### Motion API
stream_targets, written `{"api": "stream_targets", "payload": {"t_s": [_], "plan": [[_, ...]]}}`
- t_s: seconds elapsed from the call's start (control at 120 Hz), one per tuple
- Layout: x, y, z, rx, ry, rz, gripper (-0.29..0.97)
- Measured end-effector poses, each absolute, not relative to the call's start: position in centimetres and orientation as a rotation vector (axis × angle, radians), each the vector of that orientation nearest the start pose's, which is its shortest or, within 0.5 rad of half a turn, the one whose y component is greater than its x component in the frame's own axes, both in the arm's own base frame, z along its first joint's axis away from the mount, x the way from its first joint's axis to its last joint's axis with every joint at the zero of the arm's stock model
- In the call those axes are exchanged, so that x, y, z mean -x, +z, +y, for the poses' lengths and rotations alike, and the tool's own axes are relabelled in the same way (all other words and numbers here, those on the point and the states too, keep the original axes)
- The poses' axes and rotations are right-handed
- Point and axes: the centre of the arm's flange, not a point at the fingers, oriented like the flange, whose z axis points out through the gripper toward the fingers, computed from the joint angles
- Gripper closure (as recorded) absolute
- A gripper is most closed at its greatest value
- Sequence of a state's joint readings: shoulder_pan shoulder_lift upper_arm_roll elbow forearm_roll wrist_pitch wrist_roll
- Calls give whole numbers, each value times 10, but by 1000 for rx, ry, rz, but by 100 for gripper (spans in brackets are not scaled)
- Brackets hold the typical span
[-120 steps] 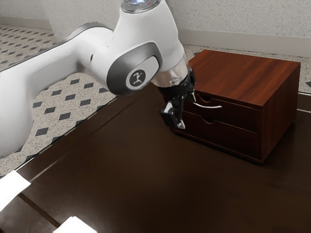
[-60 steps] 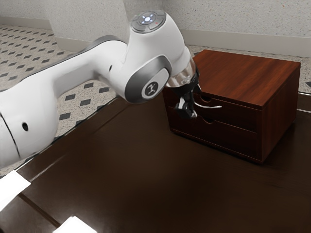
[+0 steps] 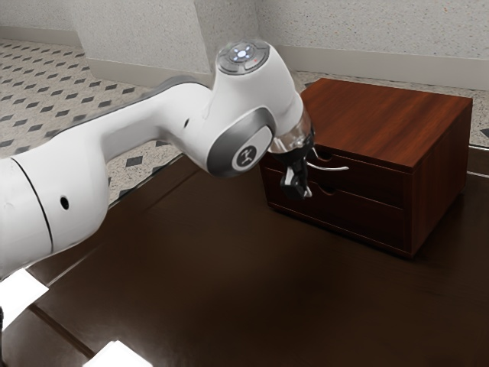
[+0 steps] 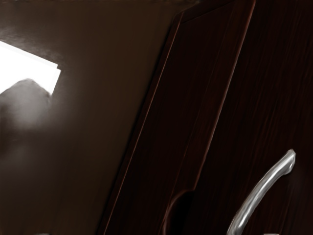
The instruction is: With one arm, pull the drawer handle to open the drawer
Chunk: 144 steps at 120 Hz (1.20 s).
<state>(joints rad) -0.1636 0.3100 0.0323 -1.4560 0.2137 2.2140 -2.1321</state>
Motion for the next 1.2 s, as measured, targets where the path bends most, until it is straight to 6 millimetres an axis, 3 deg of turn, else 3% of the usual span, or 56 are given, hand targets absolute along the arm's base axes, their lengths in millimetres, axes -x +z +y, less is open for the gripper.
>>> {"api": "stream_targets", "payload": {"t_s": [0.275, 0.558, 1.2], "plan": [[-692, 538, -87, -1604, 519, 2258, 16], [-681, 538, -88, -1625, 497, 2284, 21], [-606, 548, -84, -1673, 418, 2351, 22]]}}
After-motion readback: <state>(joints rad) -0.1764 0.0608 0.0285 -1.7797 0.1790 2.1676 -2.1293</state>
